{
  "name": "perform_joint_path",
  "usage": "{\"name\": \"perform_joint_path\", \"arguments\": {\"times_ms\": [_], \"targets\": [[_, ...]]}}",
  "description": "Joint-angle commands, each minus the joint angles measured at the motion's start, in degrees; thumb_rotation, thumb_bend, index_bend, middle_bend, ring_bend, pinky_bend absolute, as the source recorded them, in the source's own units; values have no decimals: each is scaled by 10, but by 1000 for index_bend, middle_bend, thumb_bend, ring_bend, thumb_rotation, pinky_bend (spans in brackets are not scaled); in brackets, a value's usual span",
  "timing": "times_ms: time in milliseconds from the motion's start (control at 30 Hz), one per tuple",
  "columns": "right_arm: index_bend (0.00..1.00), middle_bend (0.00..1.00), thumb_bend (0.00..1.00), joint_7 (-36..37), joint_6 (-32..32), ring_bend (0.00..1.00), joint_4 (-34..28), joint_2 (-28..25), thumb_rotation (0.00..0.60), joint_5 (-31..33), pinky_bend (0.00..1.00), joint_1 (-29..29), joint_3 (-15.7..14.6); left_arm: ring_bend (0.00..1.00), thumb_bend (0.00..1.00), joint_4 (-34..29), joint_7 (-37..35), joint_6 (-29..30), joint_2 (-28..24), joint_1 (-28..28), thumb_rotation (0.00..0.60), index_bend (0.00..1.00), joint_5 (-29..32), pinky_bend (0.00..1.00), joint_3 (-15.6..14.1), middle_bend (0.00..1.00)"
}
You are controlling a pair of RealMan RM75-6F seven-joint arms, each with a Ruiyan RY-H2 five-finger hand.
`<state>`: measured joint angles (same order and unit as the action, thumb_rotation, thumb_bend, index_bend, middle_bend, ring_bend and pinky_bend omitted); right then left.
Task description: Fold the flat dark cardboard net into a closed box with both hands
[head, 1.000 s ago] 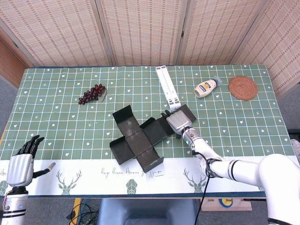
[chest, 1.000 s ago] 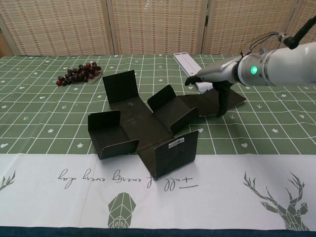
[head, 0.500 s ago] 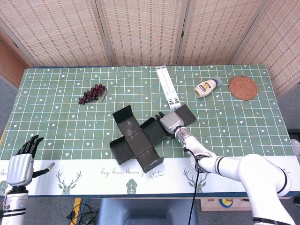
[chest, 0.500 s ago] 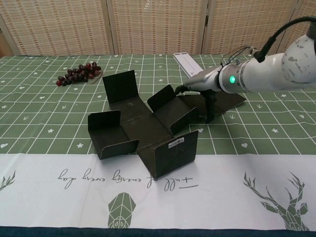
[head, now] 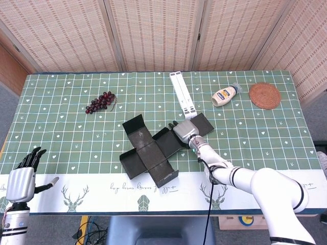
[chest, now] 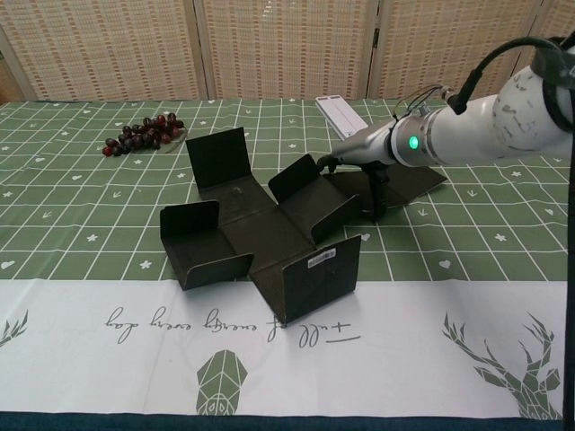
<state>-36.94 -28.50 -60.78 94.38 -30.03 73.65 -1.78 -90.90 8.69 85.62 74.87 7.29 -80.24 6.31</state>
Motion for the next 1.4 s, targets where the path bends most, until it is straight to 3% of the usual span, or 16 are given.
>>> {"name": "perform_joint_path", "arguments": {"times_ms": [33, 200, 367, 667, 967, 1400], "targets": [[20, 118, 86, 6, 2, 728, 3, 1, 600, -2, 1000, 2, -2, 188, 115, 0, 0, 0, -1, 0, 600, 162, 0, 348, 0, 134], [204, 255, 166, 32, -16, 728, -6, -5, 600, -29, 1000, -7, 9, 187, 116, 3, -6, -5, -2, 6, 600, 162, -2, 348, 4, 134], [267, 335, 180, 71, -37, 732, -37, -25, 600, -54, 1000, -27, 28, 187, 115, 25, -19, -24, 2, 31, 600, 179, -18, 348, 13, 134], [297, 373, 180, 128, -100, 743, -109, -52, 600, -114, 1000, -78, 47, 213, 116, 121, -41, -100, 43, 125, 600, 222, -48, 381, 41, 134], [298, 373, 180, 155, -179, 749, -147, -59, 600, -201, 1000, -133, 48, 215, 116, 237, -38, -175, 133, 202, 600, 183, -39, 386, 44, 134], [298, 378, 181, 160, -190, 754, -155, -59, 600, -231, 1000, -165, 62, 202, 116, 352, -3, -205, 240, 256, 600, 96, -36, 356, 33, 125]]}}
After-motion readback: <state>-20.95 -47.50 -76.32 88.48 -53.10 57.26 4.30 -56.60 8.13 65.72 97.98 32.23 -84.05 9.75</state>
